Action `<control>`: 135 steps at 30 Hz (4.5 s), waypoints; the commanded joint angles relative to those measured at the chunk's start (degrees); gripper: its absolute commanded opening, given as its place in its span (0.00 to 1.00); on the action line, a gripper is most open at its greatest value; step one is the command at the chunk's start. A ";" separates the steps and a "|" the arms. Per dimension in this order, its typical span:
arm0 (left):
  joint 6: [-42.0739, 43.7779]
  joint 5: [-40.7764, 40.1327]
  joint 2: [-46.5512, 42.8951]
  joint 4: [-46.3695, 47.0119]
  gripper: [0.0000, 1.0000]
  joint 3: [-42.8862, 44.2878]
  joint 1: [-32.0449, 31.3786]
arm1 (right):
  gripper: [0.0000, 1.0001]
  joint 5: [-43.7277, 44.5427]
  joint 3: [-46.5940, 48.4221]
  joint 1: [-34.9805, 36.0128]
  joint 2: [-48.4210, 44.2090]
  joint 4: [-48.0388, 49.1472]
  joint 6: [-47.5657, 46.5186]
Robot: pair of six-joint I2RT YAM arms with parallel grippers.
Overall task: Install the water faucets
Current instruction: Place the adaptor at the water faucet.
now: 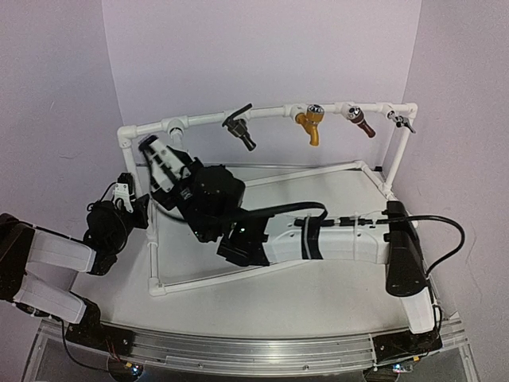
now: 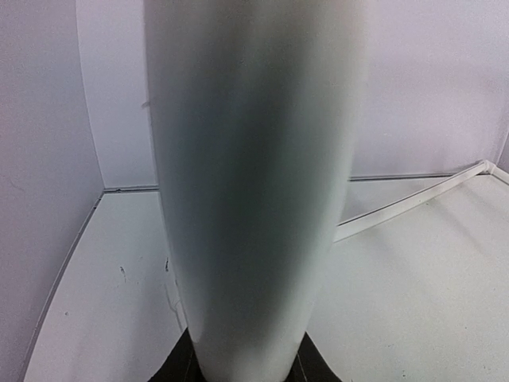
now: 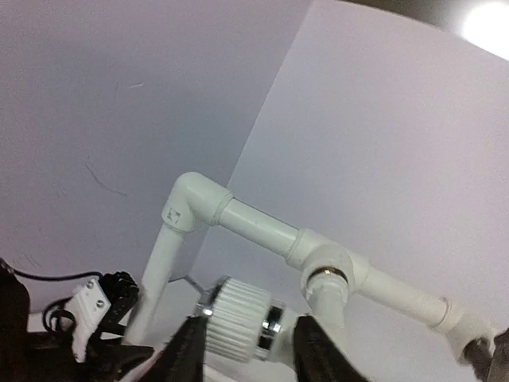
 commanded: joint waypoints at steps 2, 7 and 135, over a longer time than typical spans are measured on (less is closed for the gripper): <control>-2.05 7.44 -0.35 0.63 0.00 1.30 -2.03 | 0.07 5.35 -8.02 -10.35 -8.86 3.41 50.74; -2.05 7.35 -0.55 0.49 0.00 1.25 -2.06 | 0.20 -7.72 -7.88 -9.64 -9.85 2.92 37.11; -1.79 7.35 -1.34 -0.25 0.00 1.20 -2.07 | 0.88 -5.32 -5.80 -1.47 -6.84 -8.77 -99.65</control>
